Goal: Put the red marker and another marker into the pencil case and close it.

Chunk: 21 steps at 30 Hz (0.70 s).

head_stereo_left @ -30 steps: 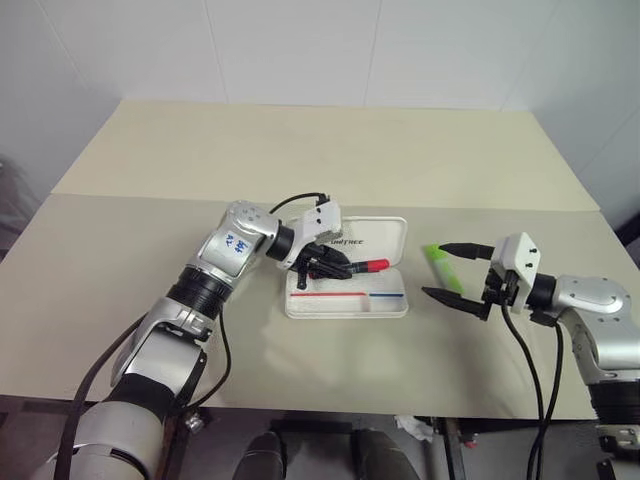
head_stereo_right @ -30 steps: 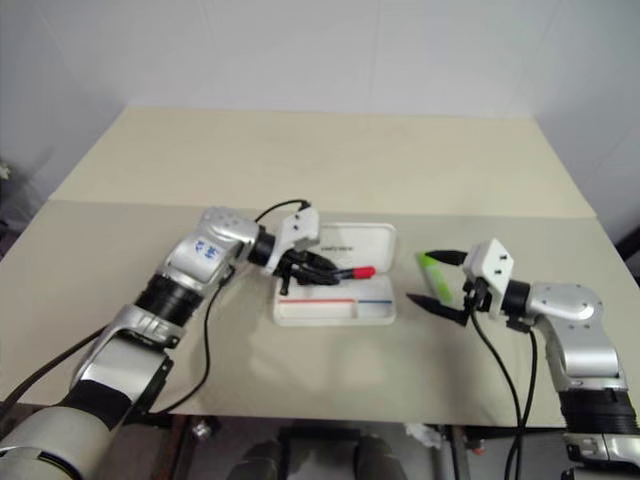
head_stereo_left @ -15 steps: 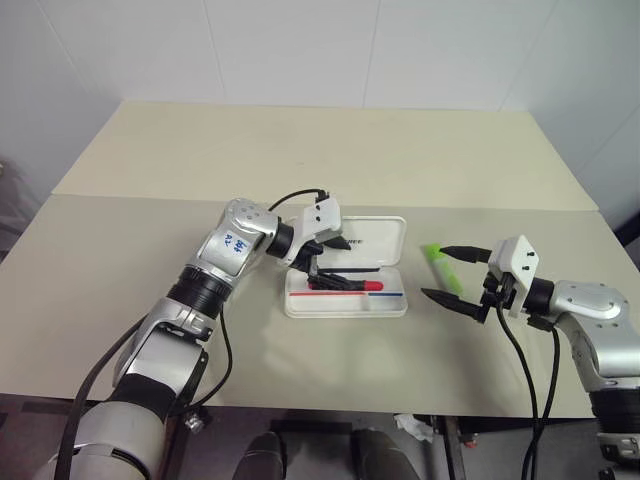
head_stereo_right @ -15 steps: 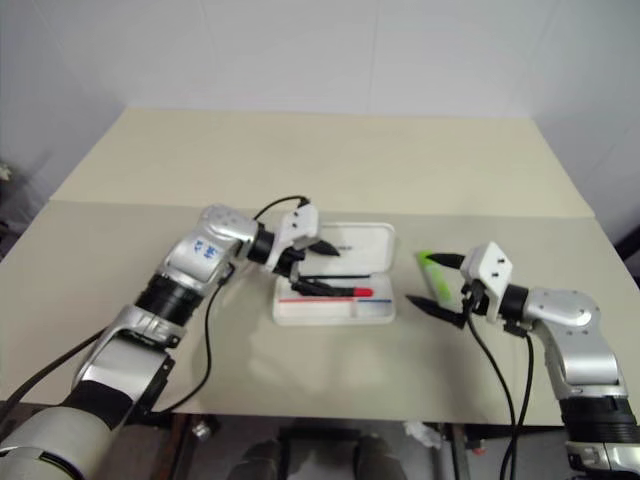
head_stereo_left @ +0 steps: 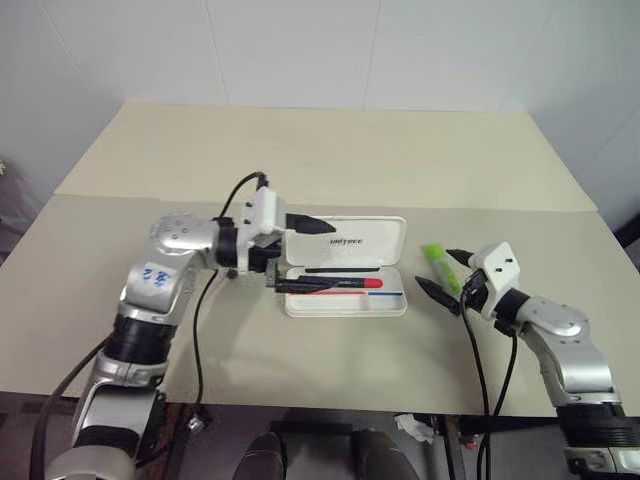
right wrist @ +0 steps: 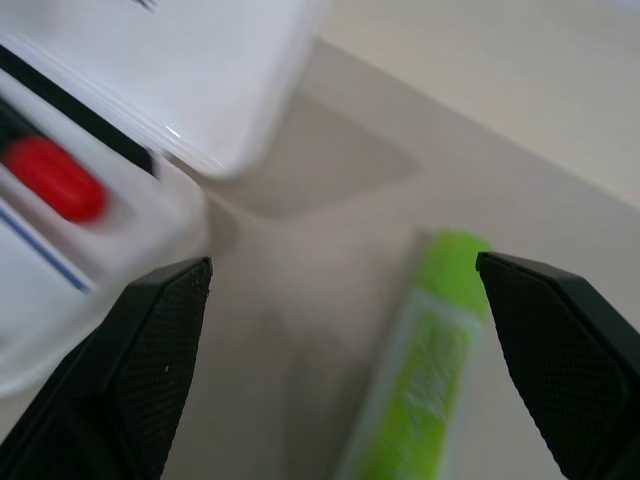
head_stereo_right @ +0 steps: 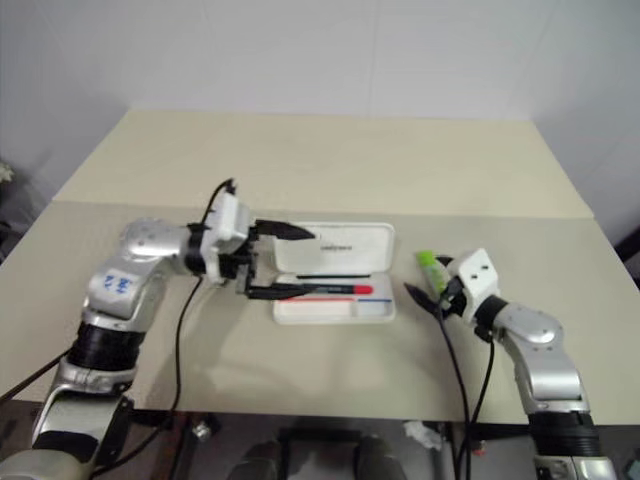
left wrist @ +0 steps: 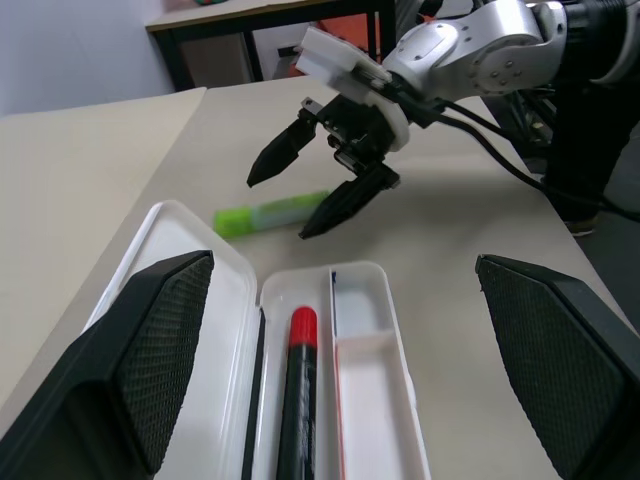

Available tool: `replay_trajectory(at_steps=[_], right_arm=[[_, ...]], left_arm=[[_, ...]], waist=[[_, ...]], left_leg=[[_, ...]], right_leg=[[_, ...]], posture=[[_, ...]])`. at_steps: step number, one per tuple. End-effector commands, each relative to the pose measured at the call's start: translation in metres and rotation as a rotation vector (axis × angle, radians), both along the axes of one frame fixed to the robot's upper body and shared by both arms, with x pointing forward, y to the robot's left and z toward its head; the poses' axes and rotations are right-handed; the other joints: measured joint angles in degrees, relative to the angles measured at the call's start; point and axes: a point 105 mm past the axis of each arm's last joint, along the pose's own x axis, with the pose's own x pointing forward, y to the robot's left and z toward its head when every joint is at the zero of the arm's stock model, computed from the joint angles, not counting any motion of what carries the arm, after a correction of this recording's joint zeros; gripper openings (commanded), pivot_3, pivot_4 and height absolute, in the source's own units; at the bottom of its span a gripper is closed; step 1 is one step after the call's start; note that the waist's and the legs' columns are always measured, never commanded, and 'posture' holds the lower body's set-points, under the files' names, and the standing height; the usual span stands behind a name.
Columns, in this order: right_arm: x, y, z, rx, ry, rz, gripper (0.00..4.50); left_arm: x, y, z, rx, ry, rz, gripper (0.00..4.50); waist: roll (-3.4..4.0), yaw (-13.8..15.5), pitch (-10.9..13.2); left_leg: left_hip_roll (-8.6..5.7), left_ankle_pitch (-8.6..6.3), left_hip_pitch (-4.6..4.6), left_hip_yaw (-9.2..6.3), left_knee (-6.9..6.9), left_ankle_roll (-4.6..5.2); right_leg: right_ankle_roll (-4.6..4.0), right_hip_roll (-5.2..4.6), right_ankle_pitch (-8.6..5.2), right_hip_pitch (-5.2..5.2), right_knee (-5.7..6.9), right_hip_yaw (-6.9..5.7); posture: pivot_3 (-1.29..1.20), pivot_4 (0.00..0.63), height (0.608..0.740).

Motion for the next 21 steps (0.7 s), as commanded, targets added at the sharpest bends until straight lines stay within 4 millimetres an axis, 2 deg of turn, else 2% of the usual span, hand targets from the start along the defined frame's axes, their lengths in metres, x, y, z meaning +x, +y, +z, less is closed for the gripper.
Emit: replay_trajectory(at_steps=[1,4,8,16,21], right_arm=[[0.008,-0.009,0.002,0.006,-0.013,-0.079,4.50],[0.014,-0.016,-0.004,0.021,0.009,-0.146,4.50],[0.019,-0.020,-0.011,0.031,0.059,-0.195,4.50],[0.025,-0.013,-0.025,0.069,0.189,-0.216,4.50],[0.029,-0.010,-0.023,0.076,0.194,-0.206,2.85]], left_arm=[[-0.020,0.016,0.011,-0.045,0.003,-0.069,4.48],[-0.025,0.039,0.012,-0.077,-0.022,-0.033,4.48],[-0.028,0.051,0.015,-0.093,-0.034,0.012,4.48],[-0.034,0.081,0.016,-0.059,-0.042,0.121,4.48],[-0.035,0.091,0.020,-0.052,-0.065,0.181,4.50]], waist=[[0.00,-0.2,0.0],[0.00,-0.2,0.0],[-0.01,-0.2,0.0],[-0.04,-0.6,0.0],[-0.07,-1.0,0.0]], left_leg=[[0.01,0.00,0.00,0.00,-0.02,0.00],[0.02,0.00,-0.01,0.01,-0.03,0.00],[0.03,0.00,0.01,0.00,-0.03,0.00],[0.04,0.01,0.11,0.01,-0.02,0.02],[0.04,0.03,0.14,0.02,-0.01,0.06]], right_leg=[[-0.01,0.00,0.00,-0.01,-0.01,0.00],[-0.04,0.00,-0.02,-0.03,-0.01,-0.01],[-0.07,0.00,-0.04,-0.02,-0.01,-0.02],[-0.10,0.00,-0.01,0.07,-0.01,0.00],[-0.20,-0.01,0.02,0.17,-0.15,-0.01]], posture=[[0.00,0.150,0.740],[0.00,0.150,0.740],[0.00,0.150,0.740],[0.00,0.150,0.740],[0.00,0.150,0.740]])
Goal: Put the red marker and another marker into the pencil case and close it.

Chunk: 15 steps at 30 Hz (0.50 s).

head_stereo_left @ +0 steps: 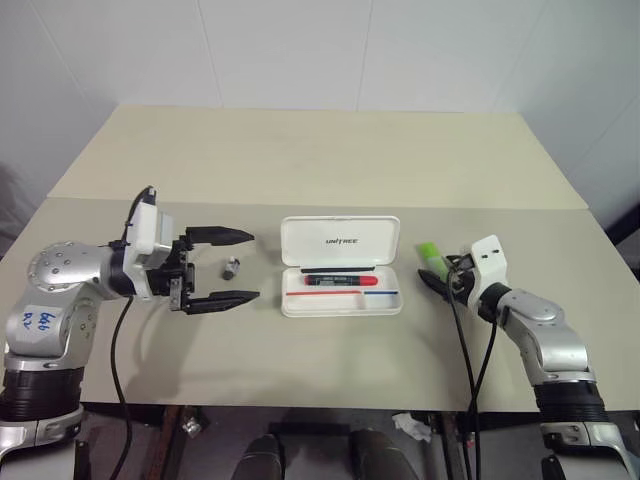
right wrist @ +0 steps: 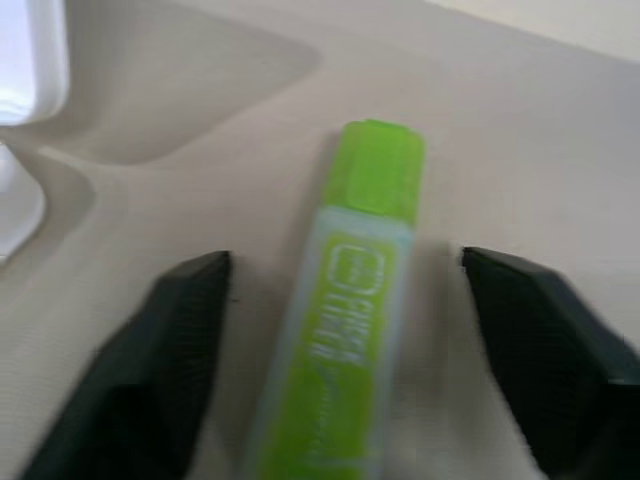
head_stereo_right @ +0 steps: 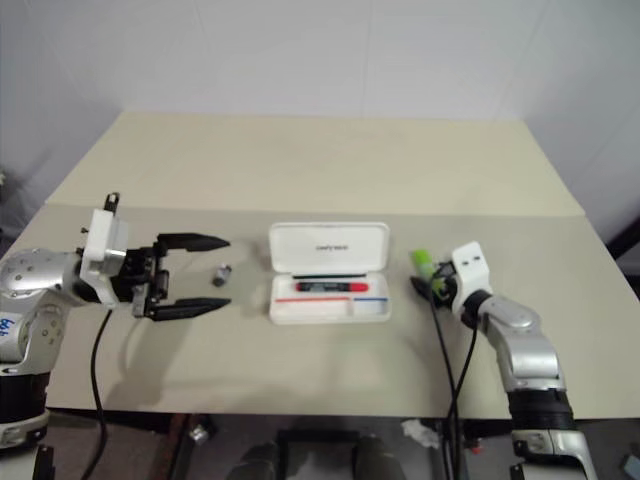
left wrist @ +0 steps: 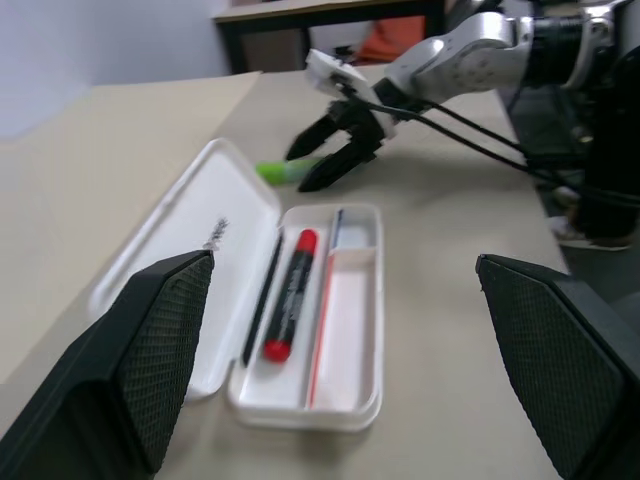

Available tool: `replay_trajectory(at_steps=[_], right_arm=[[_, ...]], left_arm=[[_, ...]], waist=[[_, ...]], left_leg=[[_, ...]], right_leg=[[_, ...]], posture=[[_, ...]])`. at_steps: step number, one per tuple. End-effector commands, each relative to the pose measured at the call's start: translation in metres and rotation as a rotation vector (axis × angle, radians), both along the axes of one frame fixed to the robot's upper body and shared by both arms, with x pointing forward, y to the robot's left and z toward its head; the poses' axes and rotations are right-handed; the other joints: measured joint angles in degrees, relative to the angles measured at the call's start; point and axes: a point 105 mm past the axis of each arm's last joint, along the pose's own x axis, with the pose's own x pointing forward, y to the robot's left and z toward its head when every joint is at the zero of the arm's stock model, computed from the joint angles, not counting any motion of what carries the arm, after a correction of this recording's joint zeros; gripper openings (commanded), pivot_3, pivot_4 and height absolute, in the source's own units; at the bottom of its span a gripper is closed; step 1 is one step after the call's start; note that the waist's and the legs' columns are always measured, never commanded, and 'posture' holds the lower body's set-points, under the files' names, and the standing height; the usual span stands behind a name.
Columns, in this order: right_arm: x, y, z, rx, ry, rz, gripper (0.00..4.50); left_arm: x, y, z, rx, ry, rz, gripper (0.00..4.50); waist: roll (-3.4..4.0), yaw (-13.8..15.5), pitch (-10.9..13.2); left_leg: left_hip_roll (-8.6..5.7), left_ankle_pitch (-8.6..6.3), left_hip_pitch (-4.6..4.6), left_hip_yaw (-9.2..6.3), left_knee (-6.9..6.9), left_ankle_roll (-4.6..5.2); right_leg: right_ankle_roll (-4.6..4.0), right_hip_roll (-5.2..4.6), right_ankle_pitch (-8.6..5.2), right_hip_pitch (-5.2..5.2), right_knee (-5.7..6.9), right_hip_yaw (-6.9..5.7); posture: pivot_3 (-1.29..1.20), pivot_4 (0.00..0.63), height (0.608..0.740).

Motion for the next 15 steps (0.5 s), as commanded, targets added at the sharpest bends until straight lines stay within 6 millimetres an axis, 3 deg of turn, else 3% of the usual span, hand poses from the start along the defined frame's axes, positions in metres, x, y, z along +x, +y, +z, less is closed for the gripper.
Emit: replay_trajectory(at_steps=[1,5,10,15], right_arm=[[0.003,-0.006,-0.005,-0.012,0.029,-0.035,2.55],[0.006,-0.006,-0.003,-0.019,0.025,-0.026,1.21],[0.009,0.001,0.014,-0.032,-0.050,0.030,1.13],[0.014,0.010,0.050,-0.034,-0.177,0.085,1.13]], left_arm=[[-0.006,0.004,0.013,0.003,-0.068,0.016,4.50],[-0.007,0.004,0.013,0.002,-0.075,0.022,4.50],[-0.008,0.003,0.013,-0.005,-0.079,0.022,4.50],[-0.007,0.005,0.013,-0.020,-0.087,0.025,4.50]], waist=[[0.00,-0.2,0.0],[0.00,-0.2,0.0],[0.00,-0.5,0.0],[0.03,-0.5,0.0]], left_leg=[[0.00,0.03,0.00,0.03,0.00,0.03],[-0.02,0.13,-0.02,0.08,0.00,0.12],[0.00,0.17,-0.06,0.12,-0.03,0.16],[0.02,0.17,-0.13,0.14,-0.21,0.16]], right_leg=[[-0.13,-0.01,-0.04,0.01,-0.05,0.01],[-0.35,-0.07,-0.09,0.05,-0.14,0.02],[-0.45,-0.06,-0.03,0.09,-0.38,0.04],[-0.04,-0.07,0.19,-0.03,-0.44,0.02]], posture=[[0.00,0.150,0.740],[0.00,0.150,0.740],[0.00,0.150,0.740],[0.00,0.150,0.740]])
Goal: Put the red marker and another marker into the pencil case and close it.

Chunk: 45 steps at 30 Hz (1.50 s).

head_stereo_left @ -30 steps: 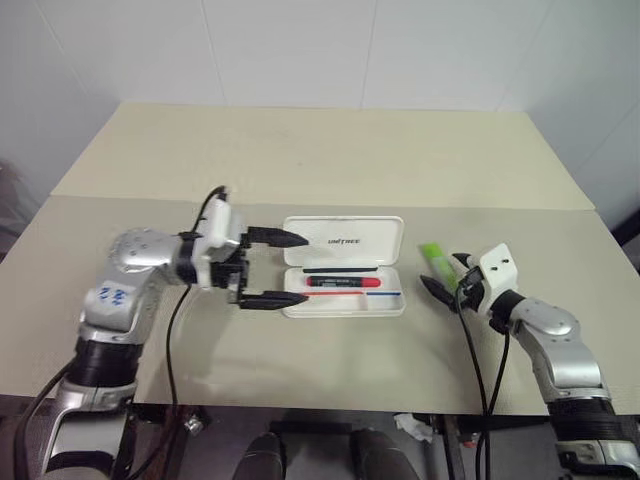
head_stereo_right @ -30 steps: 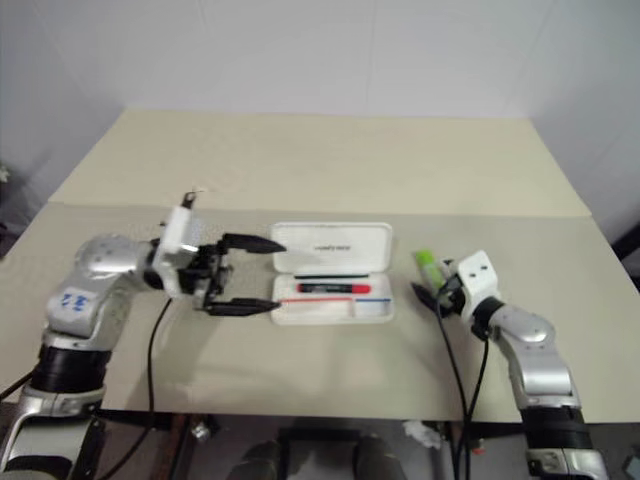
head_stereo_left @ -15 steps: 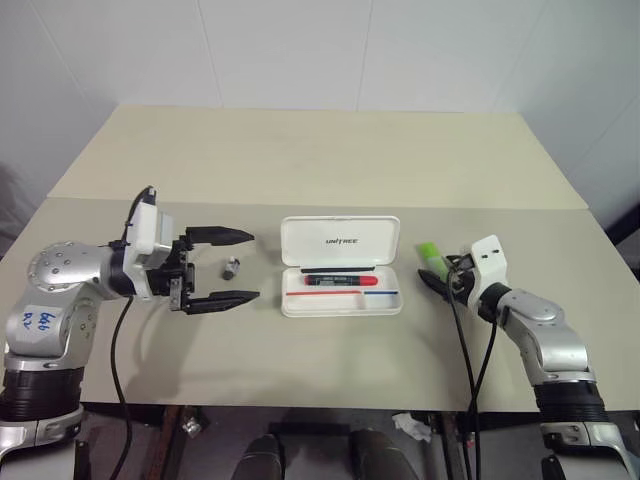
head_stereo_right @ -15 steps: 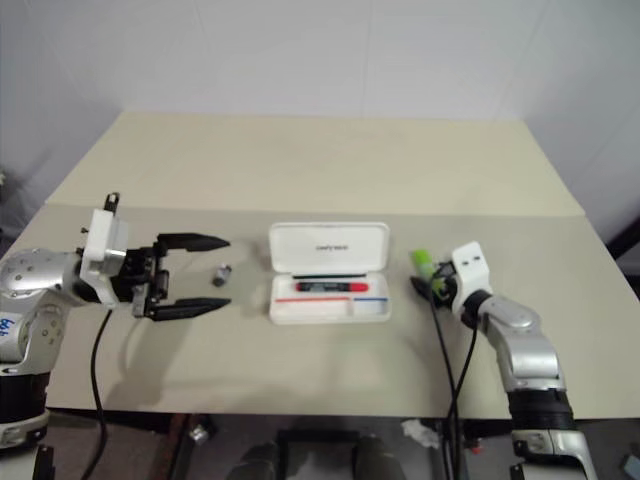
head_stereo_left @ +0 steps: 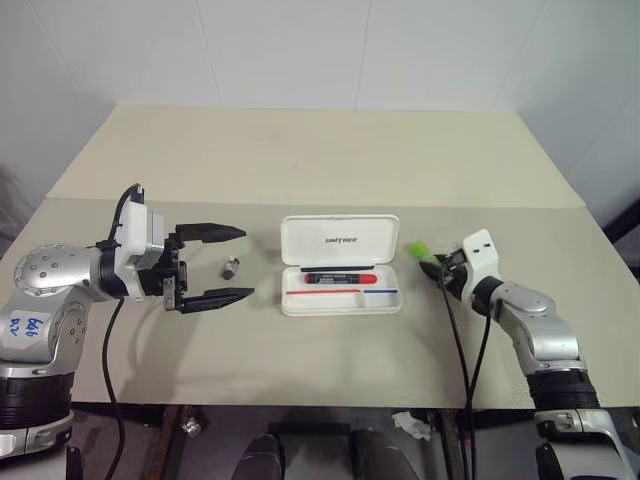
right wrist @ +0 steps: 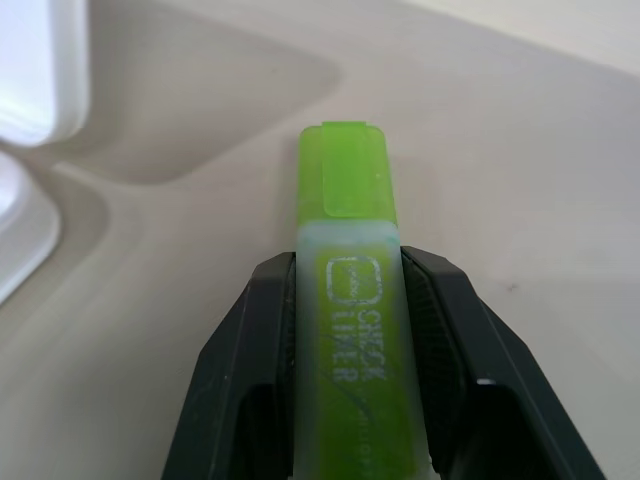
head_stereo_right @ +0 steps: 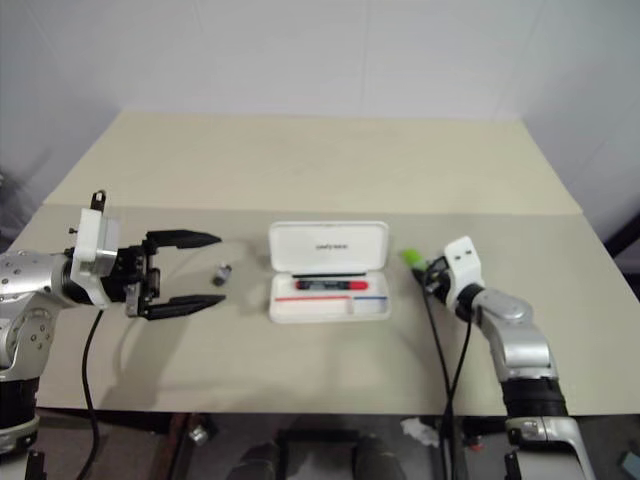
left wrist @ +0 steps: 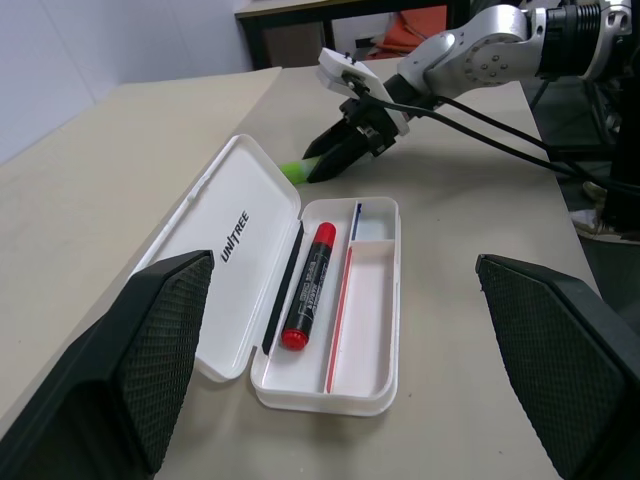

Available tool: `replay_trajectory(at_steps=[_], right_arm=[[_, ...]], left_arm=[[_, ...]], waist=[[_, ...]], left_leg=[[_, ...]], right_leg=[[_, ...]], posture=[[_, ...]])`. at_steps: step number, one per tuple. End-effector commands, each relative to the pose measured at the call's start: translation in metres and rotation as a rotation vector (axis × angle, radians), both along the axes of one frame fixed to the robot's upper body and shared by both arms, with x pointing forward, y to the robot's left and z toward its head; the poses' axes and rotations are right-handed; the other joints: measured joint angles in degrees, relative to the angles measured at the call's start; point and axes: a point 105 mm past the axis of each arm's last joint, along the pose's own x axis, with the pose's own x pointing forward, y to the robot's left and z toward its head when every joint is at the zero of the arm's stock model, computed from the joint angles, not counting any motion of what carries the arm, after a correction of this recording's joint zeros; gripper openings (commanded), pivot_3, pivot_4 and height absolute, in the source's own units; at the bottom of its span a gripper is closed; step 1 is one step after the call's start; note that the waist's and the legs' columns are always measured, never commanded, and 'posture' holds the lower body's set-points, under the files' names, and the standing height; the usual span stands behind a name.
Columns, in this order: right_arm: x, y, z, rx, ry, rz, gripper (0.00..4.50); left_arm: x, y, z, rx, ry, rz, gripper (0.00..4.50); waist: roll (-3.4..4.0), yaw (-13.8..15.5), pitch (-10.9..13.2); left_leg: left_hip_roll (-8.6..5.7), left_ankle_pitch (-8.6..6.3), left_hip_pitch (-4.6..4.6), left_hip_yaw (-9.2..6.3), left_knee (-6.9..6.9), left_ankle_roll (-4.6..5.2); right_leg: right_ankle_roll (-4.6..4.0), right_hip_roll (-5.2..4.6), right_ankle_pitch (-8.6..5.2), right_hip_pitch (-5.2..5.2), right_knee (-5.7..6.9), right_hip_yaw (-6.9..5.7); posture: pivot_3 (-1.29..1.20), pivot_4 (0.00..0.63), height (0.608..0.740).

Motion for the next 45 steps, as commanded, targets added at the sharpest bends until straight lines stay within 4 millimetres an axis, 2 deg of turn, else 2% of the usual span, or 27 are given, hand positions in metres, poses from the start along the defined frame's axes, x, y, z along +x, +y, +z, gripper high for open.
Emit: replay_trajectory(at_steps=[1,5,9,13,16,18,20,25,27,32,40,45], right_arm=[[0.004,0.004,0.046,-0.013,-0.155,0.047,1.13],[0.009,0.015,0.089,-0.014,-0.286,0.089,1.13],[0.006,0.034,0.134,-0.032,-0.423,0.171,1.13],[-0.003,0.056,0.163,-0.007,-0.502,0.257,1.13],[-0.026,0.090,0.190,0.029,-0.577,0.432,1.13],[-0.044,0.109,0.184,-0.007,-0.526,0.584,1.13],[-0.060,0.124,0.165,-0.084,-0.431,0.727,1.13],[-0.082,0.137,0.123,-0.262,-0.278,0.926,1.13],[-0.080,0.141,0.101,-0.315,-0.200,0.958,1.13],[-0.078,0.158,0.074,-0.375,-0.165,1.021,1.13],[-0.066,0.183,0.052,-0.412,-0.165,1.077,1.13],[-0.064,0.188,0.046,-0.416,-0.159,1.089,1.13]], left_arm=[[-0.004,0.004,0.010,-0.020,-0.059,0.002,4.50],[-0.003,0.006,0.007,-0.015,-0.053,0.012,4.50],[-0.003,0.006,0.006,-0.024,-0.057,0.013,4.50],[-0.005,0.007,0.005,-0.034,-0.059,0.014,4.50],[-0.006,0.010,0.000,-0.039,-0.055,0.029,4.50],[-0.007,0.012,-0.001,-0.054,-0.055,0.032,4.50],[-0.009,0.015,-0.003,-0.063,-0.054,0.035,4.50],[-0.011,0.025,-0.013,-0.045,-0.029,0.064,4.50],[-0.013,0.034,-0.020,-0.031,-0.012,0.094,4.50],[-0.016,0.044,-0.026,-0.026,-0.003,0.133,4.50],[-0.020,0.054,-0.029,-0.047,0.000,0.178,4.50],[-0.025,0.062,-0.033,-0.038,0.016,0.193,4.50]], waist=[[0.00,-0.1,0.0],[0.00,-0.2,0.0],[0.00,-0.1,0.0],[0.00,-0.1,0.0],[0.01,-0.2,0.0],[0.02,-0.3,0.0],[0.02,-0.1,0.0],[0.00,0.1,0.0],[0.00,0.1,0.0],[-0.01,-0.2,0.0],[-0.01,-0.1,0.0],[-0.02,-0.1,0.0]], left_leg=[[0.01,0.00,0.00,0.00,-0.10,-0.01],[0.04,0.06,-0.08,0.05,-0.58,-0.13],[0.06,0.13,-0.42,0.06,-0.77,-0.25],[0.06,0.12,-0.42,0.05,-0.83,-0.26],[0.05,0.12,-0.40,0.07,-0.82,-0.26],[0.08,0.12,-0.38,0.06,-0.82,-0.26],[0.13,0.12,-0.36,0.01,-0.82,-0.27],[0.06,0.12,-0.36,0.02,-0.78,-0.26],[0.04,0.12,-0.37,0.04,-0.73,-0.26],[0.12,0.13,-0.30,0.04,-0.77,-0.27],[0.10,0.13,-0.30,0.04,-0.79,-0.29],[0.12,0.12,-0.30,0.01,-0.79,-0.31]], right_leg=[[0.10,0.00,0.05,-0.04,0.00,0.00],[0.09,0.01,0.04,-0.39,0.01,0.01],[0.02,0.03,-0.07,-0.95,0.27,0.02],[-0.02,0.02,-0.15,-0.97,0.31,-0.01],[-0.02,-0.01,-0.15,-0.95,0.34,0.02],[-0.03,0.02,-0.16,-0.96,0.40,0.02],[-0.08,0.03,-0.19,-0.96,0.42,-0.04],[-0.10,-0.06,-0.20,-0.90,0.39,-0.06],[-0.10,-0.07,-0.20,-0.90,0.40,-0.05],[-0.13,0.01,-0.21,-0.93,0.47,-0.05],[-0.15,-0.03,-0.22,-0.93,0.47,-0.05],[-0.15,-0.02,-0.22,-0.93,0.47,-0.09]], posture=[[0.00,0.150,0.740],[0.00,0.150,0.740],[0.00,0.150,0.740],[0.00,0.150,0.740],[0.00,0.150,0.740],[0.00,0.150,0.740],[0.00,0.150,0.740],[0.00,0.150,0.740],[0.00,0.150,0.740],[0.00,0.150,0.740],[0.00,0.150,0.740],[0.00,0.150,0.740]])
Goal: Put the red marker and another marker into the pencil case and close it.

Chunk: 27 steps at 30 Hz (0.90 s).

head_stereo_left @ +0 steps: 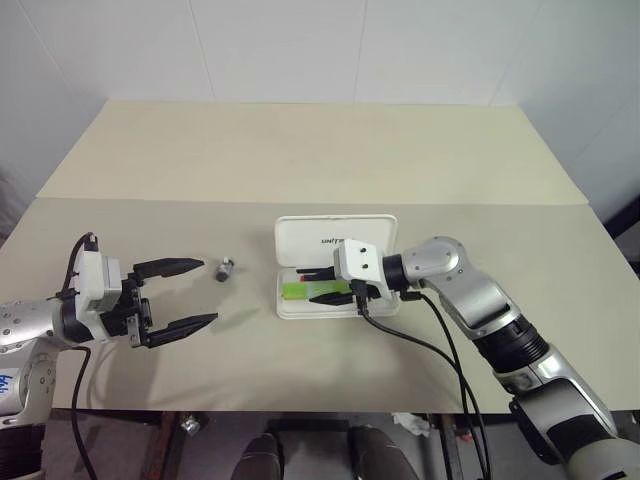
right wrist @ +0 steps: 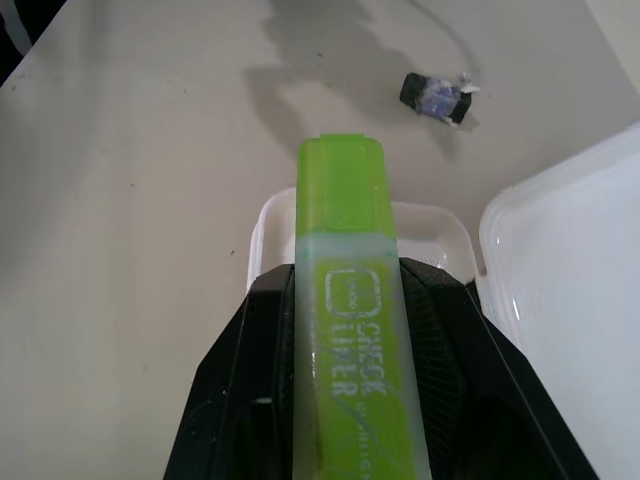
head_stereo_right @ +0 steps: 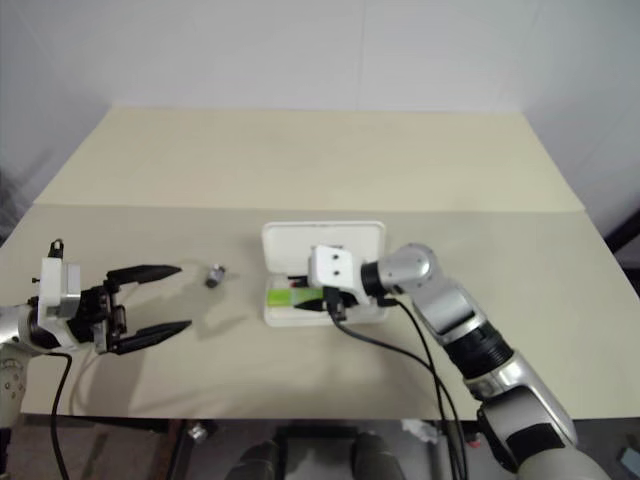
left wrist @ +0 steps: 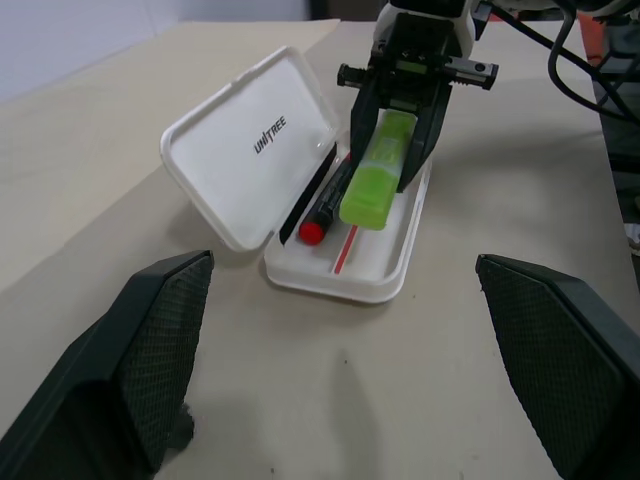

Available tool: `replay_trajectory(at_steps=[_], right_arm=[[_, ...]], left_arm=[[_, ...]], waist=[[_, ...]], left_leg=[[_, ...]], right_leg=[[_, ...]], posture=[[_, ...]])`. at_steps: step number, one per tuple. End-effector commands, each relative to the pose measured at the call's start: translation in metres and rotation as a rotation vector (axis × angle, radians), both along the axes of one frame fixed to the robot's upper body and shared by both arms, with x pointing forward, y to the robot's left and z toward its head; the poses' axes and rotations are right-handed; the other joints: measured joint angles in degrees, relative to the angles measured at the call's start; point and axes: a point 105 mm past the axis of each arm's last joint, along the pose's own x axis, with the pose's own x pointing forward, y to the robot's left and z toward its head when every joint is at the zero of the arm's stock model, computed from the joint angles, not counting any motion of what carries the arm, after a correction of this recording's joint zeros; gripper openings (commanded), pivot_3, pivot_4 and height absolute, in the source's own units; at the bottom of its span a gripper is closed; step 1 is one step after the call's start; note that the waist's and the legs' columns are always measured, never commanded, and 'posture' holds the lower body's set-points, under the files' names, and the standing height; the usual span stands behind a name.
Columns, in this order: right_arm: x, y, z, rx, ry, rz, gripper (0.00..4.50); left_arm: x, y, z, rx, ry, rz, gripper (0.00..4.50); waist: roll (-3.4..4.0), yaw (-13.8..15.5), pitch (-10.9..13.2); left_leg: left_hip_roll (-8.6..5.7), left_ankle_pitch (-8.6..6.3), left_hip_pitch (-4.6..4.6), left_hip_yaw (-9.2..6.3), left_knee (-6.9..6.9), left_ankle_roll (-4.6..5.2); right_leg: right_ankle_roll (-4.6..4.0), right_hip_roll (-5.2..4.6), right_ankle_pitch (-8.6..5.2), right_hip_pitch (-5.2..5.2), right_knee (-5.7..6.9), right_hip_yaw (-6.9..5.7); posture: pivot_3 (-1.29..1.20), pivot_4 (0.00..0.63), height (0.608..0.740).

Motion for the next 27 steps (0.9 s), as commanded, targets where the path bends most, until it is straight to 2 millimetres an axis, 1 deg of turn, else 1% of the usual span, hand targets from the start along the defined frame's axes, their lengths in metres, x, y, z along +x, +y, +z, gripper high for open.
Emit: replay_trajectory(at_steps=[1,9,13,15,18,22,23,27], right_arm=[[-0.001,0.006,0.004,0.001,-0.035,0.032,1.13],[-0.002,0.006,0.000,0.002,-0.015,0.034,1.13],[-0.001,0.005,-0.004,-0.005,0.000,0.020,1.13],[-0.001,0.005,-0.005,-0.006,0.002,0.017,1.89],[0.000,0.004,-0.006,-0.006,0.004,0.011,2.81],[0.001,0.002,-0.003,-0.004,-0.004,0.010,4.29],[0.001,0.001,-0.001,0.000,-0.008,0.012,4.48],[0.001,-0.001,0.007,0.018,-0.020,0.017,4.48]], left_arm=[[-0.006,0.009,0.008,0.013,-0.031,0.012,4.50],[-0.007,0.011,0.008,0.019,-0.029,0.021,4.50],[-0.004,0.010,0.007,0.019,-0.034,0.023,4.50],[-0.004,0.009,0.007,0.019,-0.037,0.025,4.50],[-0.003,0.009,0.007,0.019,-0.042,0.028,4.50],[-0.003,0.009,0.007,0.020,-0.045,0.031,4.50],[-0.003,0.009,0.007,0.020,-0.046,0.033,4.50],[-0.001,0.009,0.008,0.021,-0.064,0.053,4.50]], waist=[[0.00,0.0,0.0],[0.00,0.0,0.0],[0.00,-0.1,0.0],[0.00,-0.1,0.0],[0.00,0.0,0.0],[0.00,-0.1,0.0],[0.00,-0.1,0.0],[0.00,0.0,0.0]], left_leg=[[0.00,0.00,0.00,0.00,0.00,0.00],[-0.01,0.00,0.01,0.00,0.00,-0.01],[0.00,0.00,0.01,0.00,0.00,-0.01],[0.00,0.00,0.01,0.00,0.00,-0.01],[0.00,0.00,0.01,0.00,0.00,-0.01],[0.00,0.00,0.01,0.00,0.00,-0.01],[0.00,0.00,0.01,0.00,0.00,-0.01],[0.00,0.00,0.01,0.00,0.00,-0.01]], right_leg=[[0.00,0.00,0.00,0.00,0.00,0.00],[0.00,0.00,0.00,0.00,0.02,0.00],[0.00,0.00,0.00,0.00,0.02,0.00],[0.00,0.01,0.00,0.00,0.02,0.00],[0.00,0.00,0.00,0.00,0.02,0.00],[0.00,0.00,0.00,0.00,0.02,0.01],[0.00,0.00,0.00,0.00,0.03,0.01],[0.00,0.00,0.00,0.00,0.03,0.00]], posture=[[0.00,0.150,0.740],[0.00,0.150,0.740],[0.00,0.150,0.740],[0.00,0.150,0.740],[0.00,0.150,0.740],[0.00,0.150,0.740],[0.00,0.150,0.740],[0.00,0.150,0.740]])
